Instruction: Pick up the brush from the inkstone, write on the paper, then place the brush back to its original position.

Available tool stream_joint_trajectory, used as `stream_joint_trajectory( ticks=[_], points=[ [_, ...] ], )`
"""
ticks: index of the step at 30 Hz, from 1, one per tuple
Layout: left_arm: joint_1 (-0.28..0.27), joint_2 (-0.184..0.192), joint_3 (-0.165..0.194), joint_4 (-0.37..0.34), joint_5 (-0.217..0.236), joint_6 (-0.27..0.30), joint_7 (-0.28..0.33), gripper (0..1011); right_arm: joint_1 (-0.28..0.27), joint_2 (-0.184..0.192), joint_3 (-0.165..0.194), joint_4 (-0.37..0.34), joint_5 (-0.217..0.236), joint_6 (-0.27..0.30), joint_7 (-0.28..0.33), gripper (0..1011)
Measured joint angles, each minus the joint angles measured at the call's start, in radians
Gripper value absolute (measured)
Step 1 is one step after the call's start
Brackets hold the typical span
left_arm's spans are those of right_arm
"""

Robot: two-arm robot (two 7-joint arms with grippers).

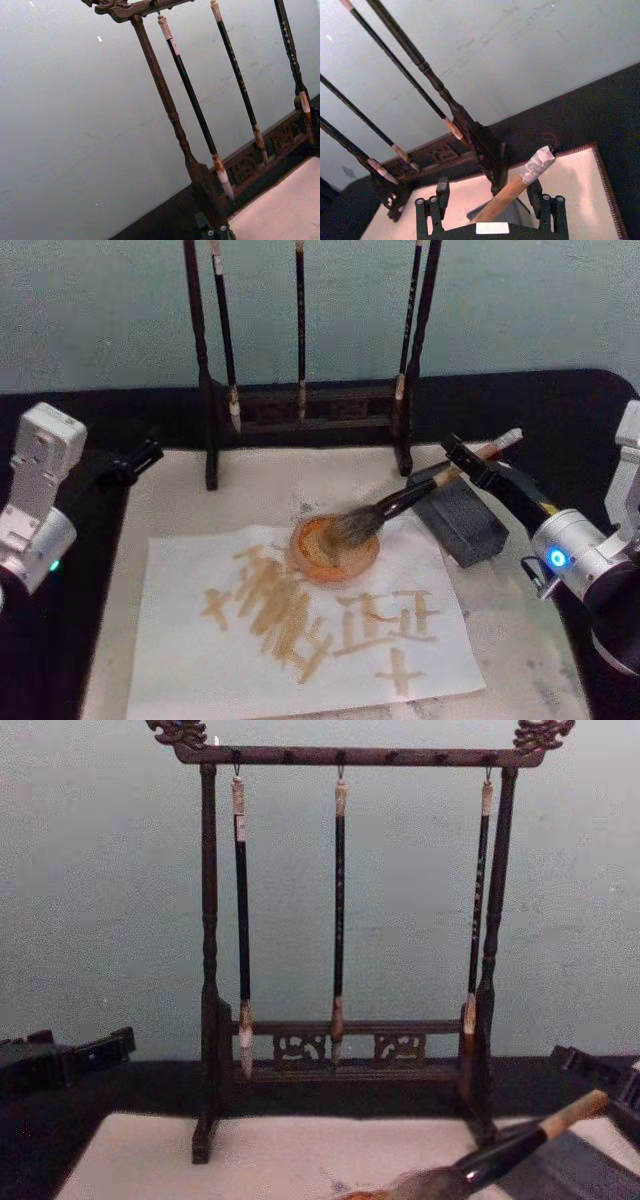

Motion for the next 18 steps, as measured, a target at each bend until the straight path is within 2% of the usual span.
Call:
stream_joint_trajectory(
  ticks=[4, 18],
  points=[
    [0.0, 0.0, 0.0, 0.0, 0.0, 0.0, 0.0, 1002, -0.005, 0.013, -0.007, -0.024, -0.032, 0.014, -0.023, 1001],
    [0.0, 0.0, 0.0, 0.0, 0.0, 0.0, 0.0, 1002, -0.002, 0.018, -0.019, -0.027, -0.074, 0.063, -0.035, 1002]
  ],
)
